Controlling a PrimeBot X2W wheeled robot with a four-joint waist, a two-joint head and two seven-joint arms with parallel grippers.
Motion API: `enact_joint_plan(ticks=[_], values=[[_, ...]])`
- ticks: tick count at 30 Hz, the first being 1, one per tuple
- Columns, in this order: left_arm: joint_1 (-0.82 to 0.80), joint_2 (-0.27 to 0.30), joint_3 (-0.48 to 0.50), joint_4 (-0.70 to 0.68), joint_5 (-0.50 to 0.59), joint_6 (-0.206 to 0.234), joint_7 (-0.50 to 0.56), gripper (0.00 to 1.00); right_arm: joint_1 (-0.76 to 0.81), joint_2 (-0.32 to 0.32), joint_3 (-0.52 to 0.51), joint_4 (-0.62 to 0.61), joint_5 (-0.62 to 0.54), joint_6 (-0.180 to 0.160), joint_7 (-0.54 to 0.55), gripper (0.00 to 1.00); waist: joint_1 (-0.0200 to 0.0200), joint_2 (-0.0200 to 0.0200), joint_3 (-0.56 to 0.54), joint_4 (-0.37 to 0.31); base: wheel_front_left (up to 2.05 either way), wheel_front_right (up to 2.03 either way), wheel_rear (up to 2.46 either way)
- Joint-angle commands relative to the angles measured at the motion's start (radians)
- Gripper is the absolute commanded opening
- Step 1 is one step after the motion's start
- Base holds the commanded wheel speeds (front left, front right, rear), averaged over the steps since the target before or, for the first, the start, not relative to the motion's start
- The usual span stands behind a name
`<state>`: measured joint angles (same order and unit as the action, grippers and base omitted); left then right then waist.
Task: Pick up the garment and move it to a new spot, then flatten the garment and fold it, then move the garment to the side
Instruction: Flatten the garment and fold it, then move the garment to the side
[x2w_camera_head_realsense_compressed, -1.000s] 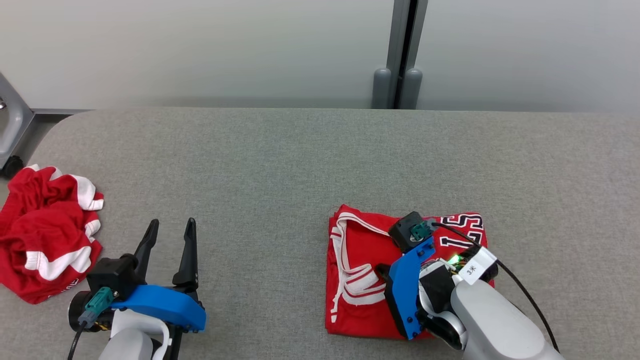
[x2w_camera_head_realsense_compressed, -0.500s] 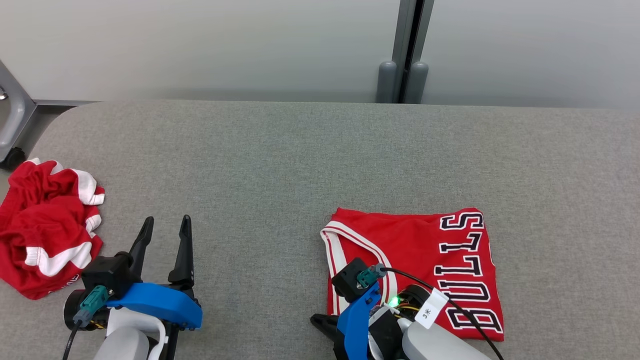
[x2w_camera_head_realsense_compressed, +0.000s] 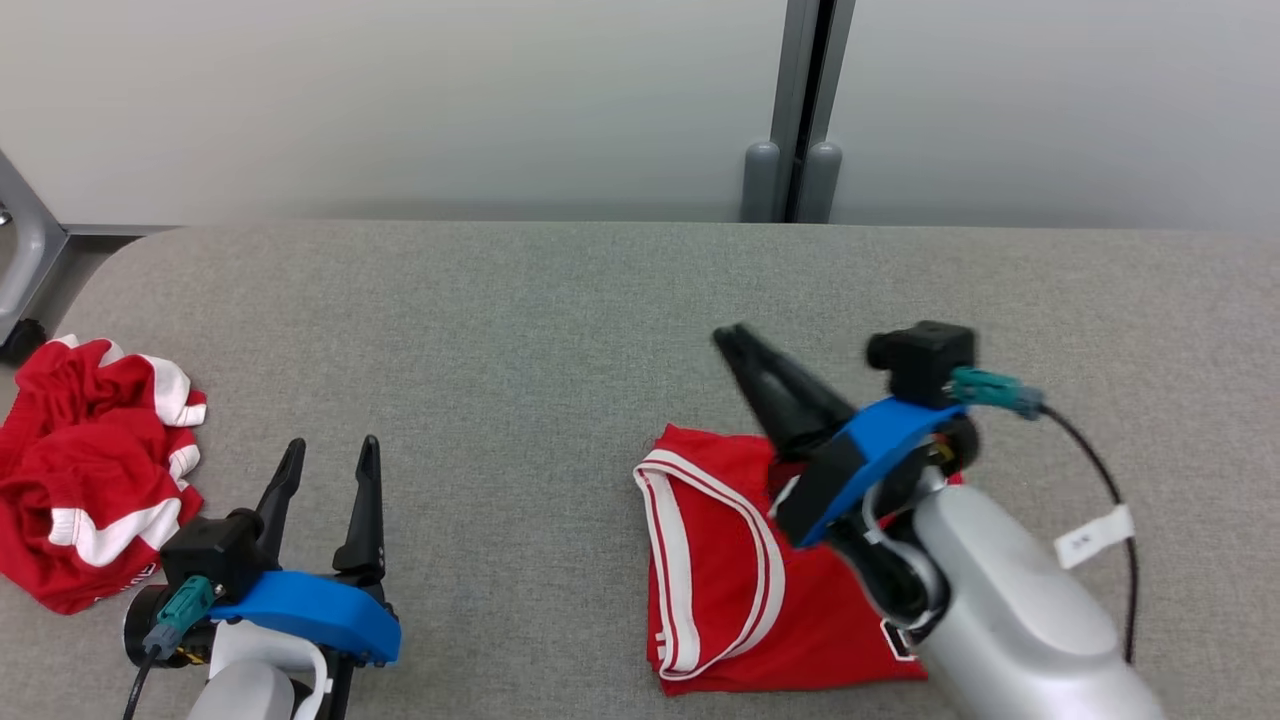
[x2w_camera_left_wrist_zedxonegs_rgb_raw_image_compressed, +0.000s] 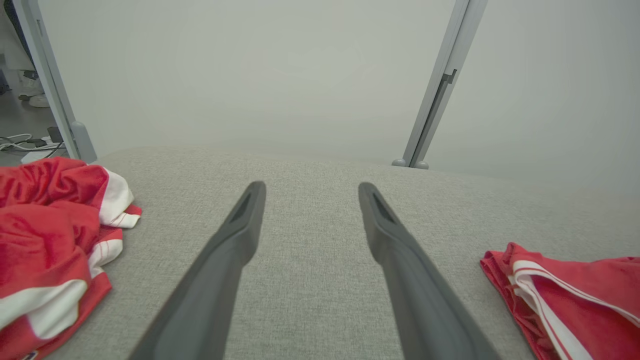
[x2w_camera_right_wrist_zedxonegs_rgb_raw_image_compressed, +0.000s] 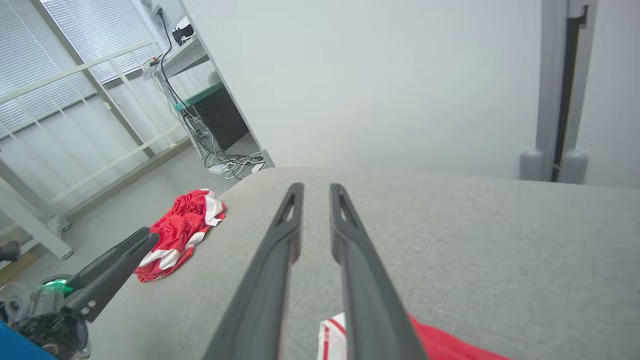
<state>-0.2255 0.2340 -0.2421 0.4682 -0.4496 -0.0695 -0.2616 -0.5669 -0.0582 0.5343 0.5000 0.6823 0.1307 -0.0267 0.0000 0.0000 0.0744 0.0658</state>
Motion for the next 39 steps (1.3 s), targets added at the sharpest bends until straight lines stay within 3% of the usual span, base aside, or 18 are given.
enact_joint_plan(ticks=[1, 10, 16, 28, 39], values=[[0.019, 0.006, 0.005, -0.007, -0.003, 0.008, -0.004, 1.00, 0.020, -0.035, -0.067, 0.005, -0.043, 0.000, -0.044, 1.00, 0.0000, 0.0000, -0.012, -0.008, 0.00, 0.00, 0.00], [0.078, -0.002, 0.056, -0.084, 0.020, 0.026, -0.004, 1.00, 0.237, -0.107, -0.417, -0.117, -0.267, 0.000, -0.114, 1.00, 0.0000, 0.0000, -0.035, -0.048, 0.00, 0.00, 0.00], [0.118, -0.015, 0.089, -0.117, 0.038, 0.026, -0.004, 1.00, 0.392, -0.101, -0.537, -0.240, -0.365, 0.000, -0.101, 1.00, 0.0000, 0.0000, -0.049, -0.069, 0.00, 0.00, 0.00], [0.188, -0.061, 0.155, -0.149, 0.096, 0.015, -0.004, 1.00, 0.536, -0.073, -0.574, -0.345, -0.390, 0.000, -0.080, 1.00, 0.0000, 0.0000, -0.089, -0.082, 0.00, 0.00, 0.00], [0.177, -0.084, 0.171, -0.108, 0.128, -0.011, -0.004, 1.00, 0.544, -0.067, -0.557, -0.339, -0.375, 0.000, -0.065, 1.00, 0.0000, 0.0000, -0.098, -0.075, 0.00, 0.00, 0.00]])
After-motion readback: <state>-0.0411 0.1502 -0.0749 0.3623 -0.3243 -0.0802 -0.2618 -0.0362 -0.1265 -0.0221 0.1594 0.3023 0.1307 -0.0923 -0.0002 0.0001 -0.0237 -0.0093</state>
